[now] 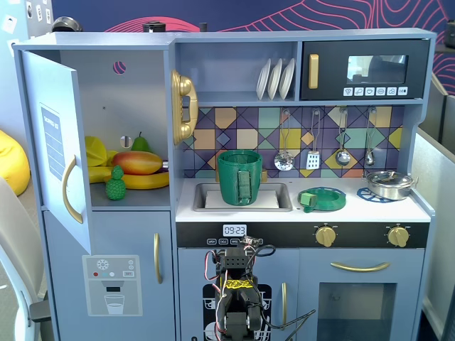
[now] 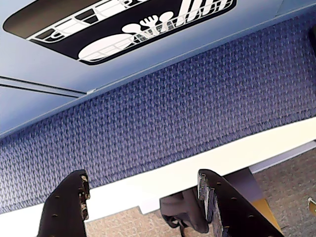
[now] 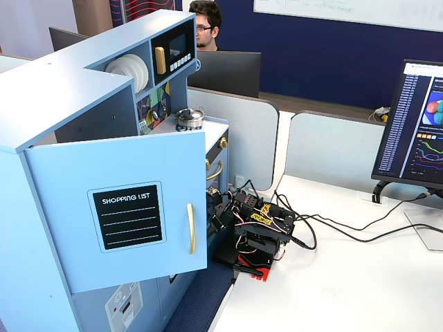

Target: Pick up the green pineapple from the left cabinet and place it in the green recipient

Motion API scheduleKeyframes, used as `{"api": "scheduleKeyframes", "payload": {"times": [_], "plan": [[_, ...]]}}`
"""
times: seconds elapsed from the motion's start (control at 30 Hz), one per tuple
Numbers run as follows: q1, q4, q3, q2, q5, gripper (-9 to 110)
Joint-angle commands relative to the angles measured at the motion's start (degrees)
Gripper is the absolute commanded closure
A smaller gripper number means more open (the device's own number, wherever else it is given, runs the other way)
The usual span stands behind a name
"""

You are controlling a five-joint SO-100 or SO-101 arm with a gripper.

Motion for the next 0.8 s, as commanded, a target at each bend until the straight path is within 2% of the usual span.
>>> {"api": "scheduleKeyframes", "payload": {"times": [0.0,0.47,0.63,0.77], "plan": [[3.0,11.7,0.3,-0.4,-13.5,101],[2.4,11.3,0.3,-0.4,-16.2,101],[-10.4,-5.2,-4.0,-0.5,-5.4,101],[-23.6,-25.4,-9.9,-2.5,-5.0,101]]}}
